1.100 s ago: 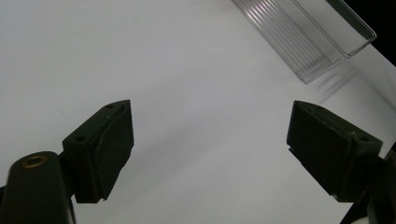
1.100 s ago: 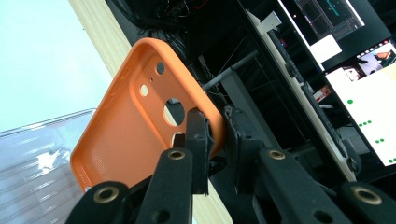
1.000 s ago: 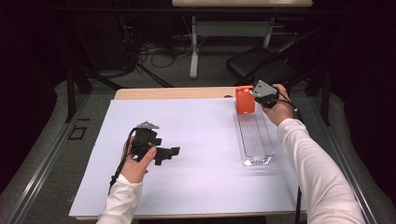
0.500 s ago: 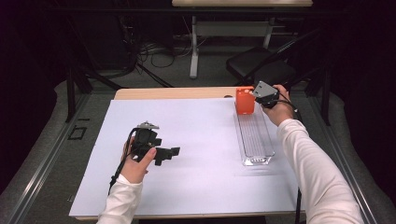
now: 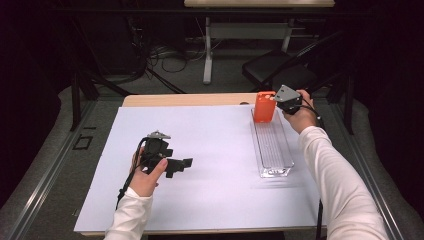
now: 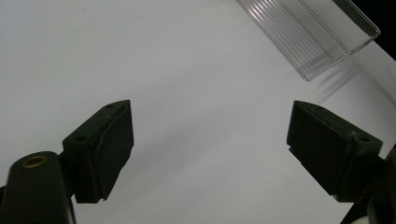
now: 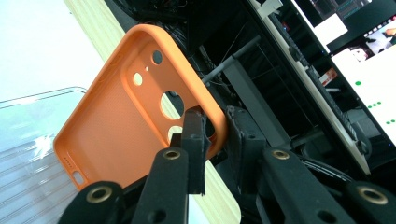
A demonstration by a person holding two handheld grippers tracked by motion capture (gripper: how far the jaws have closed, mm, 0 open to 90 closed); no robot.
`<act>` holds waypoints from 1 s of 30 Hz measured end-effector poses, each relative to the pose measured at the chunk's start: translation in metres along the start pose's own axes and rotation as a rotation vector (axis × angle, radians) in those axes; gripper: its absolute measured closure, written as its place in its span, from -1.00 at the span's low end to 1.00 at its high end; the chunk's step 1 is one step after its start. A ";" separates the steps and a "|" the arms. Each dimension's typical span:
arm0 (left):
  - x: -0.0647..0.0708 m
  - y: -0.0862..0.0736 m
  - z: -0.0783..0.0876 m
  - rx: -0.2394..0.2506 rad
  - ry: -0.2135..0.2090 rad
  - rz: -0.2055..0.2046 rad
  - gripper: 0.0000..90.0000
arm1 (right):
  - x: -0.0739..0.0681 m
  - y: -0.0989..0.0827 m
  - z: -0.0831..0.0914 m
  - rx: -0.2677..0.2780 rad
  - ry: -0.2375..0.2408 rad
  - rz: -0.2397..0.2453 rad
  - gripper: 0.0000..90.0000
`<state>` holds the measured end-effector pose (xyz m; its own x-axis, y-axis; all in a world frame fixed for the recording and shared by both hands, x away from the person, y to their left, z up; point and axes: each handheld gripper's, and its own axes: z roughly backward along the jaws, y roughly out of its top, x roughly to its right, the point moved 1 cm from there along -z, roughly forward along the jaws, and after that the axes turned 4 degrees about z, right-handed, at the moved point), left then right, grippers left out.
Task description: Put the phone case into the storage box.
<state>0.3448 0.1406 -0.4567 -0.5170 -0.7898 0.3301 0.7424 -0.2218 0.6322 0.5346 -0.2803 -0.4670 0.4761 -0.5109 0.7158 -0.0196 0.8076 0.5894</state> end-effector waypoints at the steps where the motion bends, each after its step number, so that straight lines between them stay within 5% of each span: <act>1: 0.000 0.000 0.000 0.000 0.000 0.000 -0.66 | 0.000 0.000 0.000 -0.001 0.000 0.000 0.70; 16: -0.002 -0.001 -0.001 -0.002 0.002 0.009 -0.66 | -0.002 -0.001 -0.004 -0.048 -0.002 -0.040 0.30; 22: -0.002 -0.001 -0.001 -0.004 0.002 0.012 -0.66 | -0.002 -0.004 -0.004 -0.058 0.021 -0.105 0.16; 30: -0.001 -0.001 -0.001 -0.001 0.001 0.009 -0.66 | -0.002 -0.004 -0.003 -0.071 0.019 -0.125 -0.07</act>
<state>0.3447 0.1417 -0.4585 -0.5103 -0.7921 0.3349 0.7474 -0.2158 0.6284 0.5359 -0.2812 -0.4717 0.4874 -0.6040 0.6306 0.1030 0.7569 0.6454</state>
